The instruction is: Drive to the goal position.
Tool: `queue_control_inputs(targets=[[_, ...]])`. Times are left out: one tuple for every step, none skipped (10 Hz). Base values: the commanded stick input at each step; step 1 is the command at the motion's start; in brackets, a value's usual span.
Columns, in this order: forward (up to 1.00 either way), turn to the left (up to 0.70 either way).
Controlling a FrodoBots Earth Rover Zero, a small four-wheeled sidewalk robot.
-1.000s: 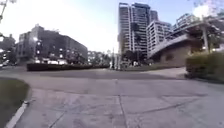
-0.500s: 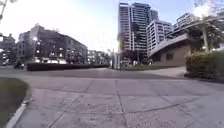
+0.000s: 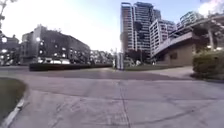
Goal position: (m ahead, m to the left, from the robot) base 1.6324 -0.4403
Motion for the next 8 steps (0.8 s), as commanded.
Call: queue_control_inputs(targets=[[0.7,0.0],[0.7,0.0],[0.7,0.0],[0.7,0.0],[0.7,0.0],[0.7,0.0],[0.7,0.0],[0.7,0.0]])
